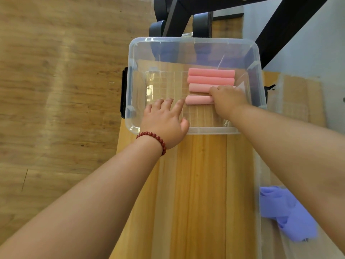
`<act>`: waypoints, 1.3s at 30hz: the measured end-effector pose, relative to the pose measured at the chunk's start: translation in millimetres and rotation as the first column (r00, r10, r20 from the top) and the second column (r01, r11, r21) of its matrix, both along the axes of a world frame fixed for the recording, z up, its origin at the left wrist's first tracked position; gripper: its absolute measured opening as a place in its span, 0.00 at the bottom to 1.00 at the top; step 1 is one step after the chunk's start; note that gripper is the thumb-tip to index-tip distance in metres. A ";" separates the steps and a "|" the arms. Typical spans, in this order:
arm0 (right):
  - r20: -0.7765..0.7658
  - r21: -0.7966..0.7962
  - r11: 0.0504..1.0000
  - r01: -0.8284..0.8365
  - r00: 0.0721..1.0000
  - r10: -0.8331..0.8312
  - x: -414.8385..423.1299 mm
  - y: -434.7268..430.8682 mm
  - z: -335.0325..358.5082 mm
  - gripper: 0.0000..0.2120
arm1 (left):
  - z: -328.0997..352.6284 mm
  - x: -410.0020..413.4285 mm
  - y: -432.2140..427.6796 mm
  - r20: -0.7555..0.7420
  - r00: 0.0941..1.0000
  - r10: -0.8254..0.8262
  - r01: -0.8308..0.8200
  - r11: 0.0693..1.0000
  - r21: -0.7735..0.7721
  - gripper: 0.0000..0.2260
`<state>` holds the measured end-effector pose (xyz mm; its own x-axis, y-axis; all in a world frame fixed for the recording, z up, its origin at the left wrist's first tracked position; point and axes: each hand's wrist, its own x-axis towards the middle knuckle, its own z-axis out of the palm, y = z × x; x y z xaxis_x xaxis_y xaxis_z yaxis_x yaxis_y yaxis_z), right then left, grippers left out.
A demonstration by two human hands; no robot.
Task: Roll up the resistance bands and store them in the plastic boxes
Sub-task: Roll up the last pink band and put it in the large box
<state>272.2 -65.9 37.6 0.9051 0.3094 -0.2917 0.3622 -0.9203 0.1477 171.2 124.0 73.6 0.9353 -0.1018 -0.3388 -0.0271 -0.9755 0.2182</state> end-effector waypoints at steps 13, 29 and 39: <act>-0.338 0.292 0.950 0.107 0.941 -0.002 1.3 -14.6 12.2 0.08 | 1.7 0.7 -1.0 -0.009 1.000 0.004 -0.004 1.000 0.002 0.26; -0.096 0.127 0.991 -0.030 0.994 0.042 3.4 -13.6 0.0 0.13 | -0.5 1.5 -2.3 -0.014 1.000 0.019 -0.019 1.000 0.014 0.26; -0.015 0.150 0.988 0.028 1.000 -0.026 8.2 -8.7 5.8 0.10 | -0.7 2.4 -2.7 -0.012 1.000 0.018 -0.018 1.000 0.015 0.26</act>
<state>280.5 -74.6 43.4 0.9103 0.3260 -0.2551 0.3377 -0.9413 0.0024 173.7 121.3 72.9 0.9329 -0.0798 -0.3513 -0.0070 -0.9790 0.2039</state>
